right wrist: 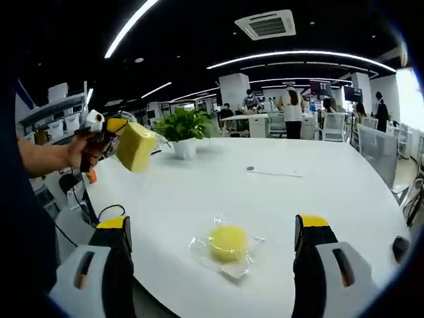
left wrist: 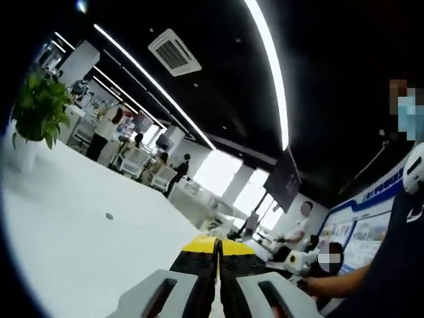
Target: Compare the silicone blocks by pressing each to a similar depth, holding the contact briefly, and releasing to observe deformation and rebound differences across the visible hardness samples.
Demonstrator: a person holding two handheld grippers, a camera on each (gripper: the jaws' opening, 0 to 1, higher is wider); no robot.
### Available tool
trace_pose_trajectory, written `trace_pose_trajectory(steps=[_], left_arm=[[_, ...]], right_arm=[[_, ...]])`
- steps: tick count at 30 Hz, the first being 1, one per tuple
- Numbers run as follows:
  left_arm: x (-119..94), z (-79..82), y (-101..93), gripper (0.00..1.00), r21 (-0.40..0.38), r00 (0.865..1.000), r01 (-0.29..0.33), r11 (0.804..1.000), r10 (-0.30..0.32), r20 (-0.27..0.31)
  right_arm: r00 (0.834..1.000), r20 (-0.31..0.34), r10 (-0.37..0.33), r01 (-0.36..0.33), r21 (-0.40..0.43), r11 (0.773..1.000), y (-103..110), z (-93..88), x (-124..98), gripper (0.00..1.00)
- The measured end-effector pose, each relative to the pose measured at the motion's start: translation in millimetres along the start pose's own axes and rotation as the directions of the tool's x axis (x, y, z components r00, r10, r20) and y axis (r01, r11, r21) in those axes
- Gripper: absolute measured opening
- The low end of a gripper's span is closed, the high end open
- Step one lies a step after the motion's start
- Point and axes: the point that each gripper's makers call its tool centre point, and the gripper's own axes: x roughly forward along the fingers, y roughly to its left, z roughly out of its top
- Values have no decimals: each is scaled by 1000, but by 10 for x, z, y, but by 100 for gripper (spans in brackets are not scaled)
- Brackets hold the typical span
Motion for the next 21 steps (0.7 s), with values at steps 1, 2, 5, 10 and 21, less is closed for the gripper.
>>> trace_pose_trajectory(steps=[1,2,5,10,21], left_arm=[[2,-27,32,0,-8,1000,-2,1000,1,-6],[10,-61,50,0,-18,1000,-6,1000,6,-9],[17,-168,143,0,-71,1000,-19,997,18,-14],[40,-331,299,0,-138,999,-42,990,40,-17],[34,-710,677,0,-270,993,-110,957,96,-65]], right_arm=[[1000,1,2,-2,16,1000,-11,-16,-7,96],[1000,-1,-5,5,20,1000,-42,-51,-16,96],[999,-9,-33,34,33,999,-140,-132,-45,96],[999,-25,-42,43,51,998,-157,-242,-95,96],[996,-76,-48,54,66,996,-149,-443,-154,96]])
